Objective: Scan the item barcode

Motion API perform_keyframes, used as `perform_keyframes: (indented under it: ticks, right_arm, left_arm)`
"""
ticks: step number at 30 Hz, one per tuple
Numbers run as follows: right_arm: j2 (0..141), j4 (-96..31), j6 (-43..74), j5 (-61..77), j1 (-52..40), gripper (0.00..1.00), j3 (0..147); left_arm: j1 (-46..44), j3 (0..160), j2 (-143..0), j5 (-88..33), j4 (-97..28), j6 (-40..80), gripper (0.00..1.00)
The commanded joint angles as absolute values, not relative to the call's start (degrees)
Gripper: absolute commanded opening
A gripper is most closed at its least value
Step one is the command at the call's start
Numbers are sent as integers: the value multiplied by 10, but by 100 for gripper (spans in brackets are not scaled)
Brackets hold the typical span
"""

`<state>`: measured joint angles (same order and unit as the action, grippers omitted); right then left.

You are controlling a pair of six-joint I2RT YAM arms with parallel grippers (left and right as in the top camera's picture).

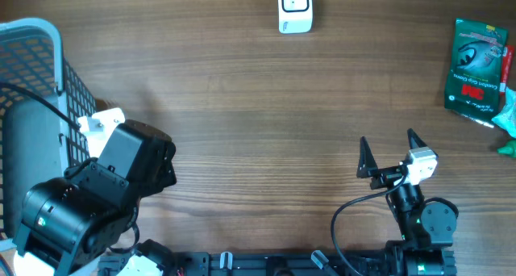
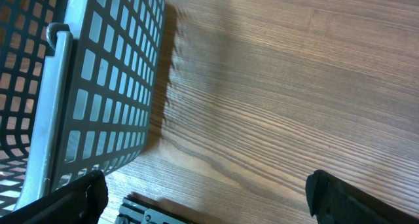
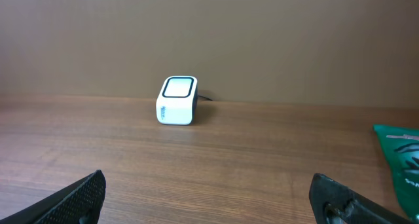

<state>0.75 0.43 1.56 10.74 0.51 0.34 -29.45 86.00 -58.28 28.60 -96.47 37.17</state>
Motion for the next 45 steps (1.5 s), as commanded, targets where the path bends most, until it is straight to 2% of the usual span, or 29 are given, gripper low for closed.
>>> perform_keyframes:
  ticks: [1, 29, 34, 38, 40, 45]
  right_arm:
    - [2, 8, 1, 119, 2, 100, 3]
    - [4, 8, 1, 118, 2, 100, 3]
    - [4, 8, 1, 118, 2, 100, 3]
    - [5, 8, 1, 118, 2, 100, 3]
    - [5, 8, 1, 118, 2, 100, 3]
    - [5, 8, 1, 118, 2, 100, 3]
  left_arm:
    - [-293, 860, -581, 287, -965, 379, 100]
    - [-294, 860, -581, 288, -965, 379, 100]
    - [-323, 860, -562, 296, -959, 375, 100]
    - [-323, 860, -520, 266, -831, 375, 100]
    - [-323, 860, -500, 206, -759, 377, 100]
    - [-302, 818, -500, 163, -831, 397, 100]
